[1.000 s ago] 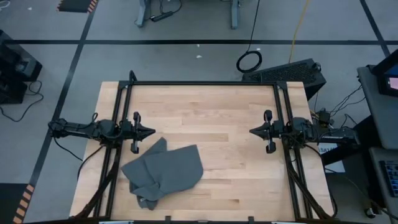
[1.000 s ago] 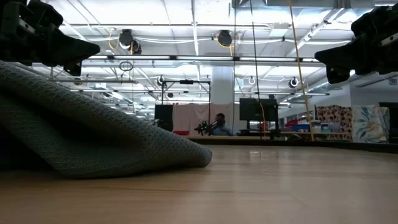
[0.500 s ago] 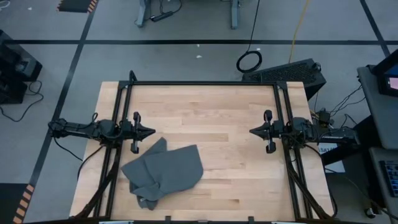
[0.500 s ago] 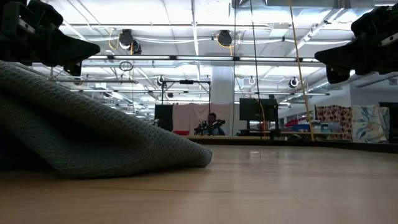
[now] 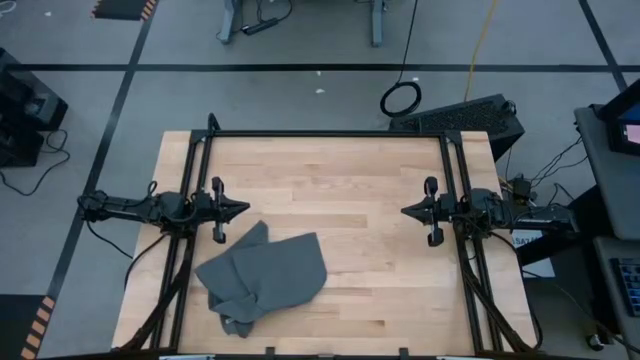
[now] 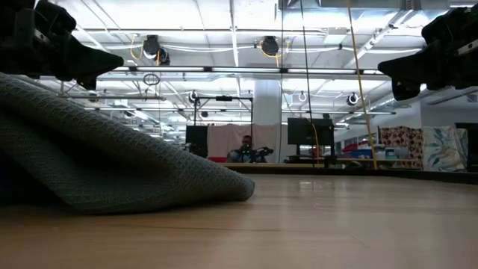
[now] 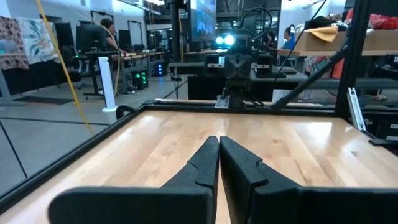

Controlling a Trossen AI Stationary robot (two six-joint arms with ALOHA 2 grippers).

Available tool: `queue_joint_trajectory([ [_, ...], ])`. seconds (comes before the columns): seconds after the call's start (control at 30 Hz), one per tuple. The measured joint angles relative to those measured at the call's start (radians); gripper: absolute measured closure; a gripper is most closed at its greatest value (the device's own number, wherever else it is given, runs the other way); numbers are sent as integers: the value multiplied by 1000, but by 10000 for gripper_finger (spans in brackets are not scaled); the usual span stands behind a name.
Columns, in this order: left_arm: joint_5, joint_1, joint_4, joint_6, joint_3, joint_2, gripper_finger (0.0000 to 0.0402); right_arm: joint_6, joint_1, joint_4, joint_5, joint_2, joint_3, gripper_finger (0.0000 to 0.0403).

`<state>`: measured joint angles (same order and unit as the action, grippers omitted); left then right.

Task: Roll towel into tight, uniform cylinder
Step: Roll the towel

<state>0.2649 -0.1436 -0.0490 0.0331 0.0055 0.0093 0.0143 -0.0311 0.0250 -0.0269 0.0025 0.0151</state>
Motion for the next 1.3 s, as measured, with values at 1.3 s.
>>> queue_joint_trajectory([
  [1.3,-153,-24,620,0,1225,801,379,247,0,0,-46,6,0,403],
])
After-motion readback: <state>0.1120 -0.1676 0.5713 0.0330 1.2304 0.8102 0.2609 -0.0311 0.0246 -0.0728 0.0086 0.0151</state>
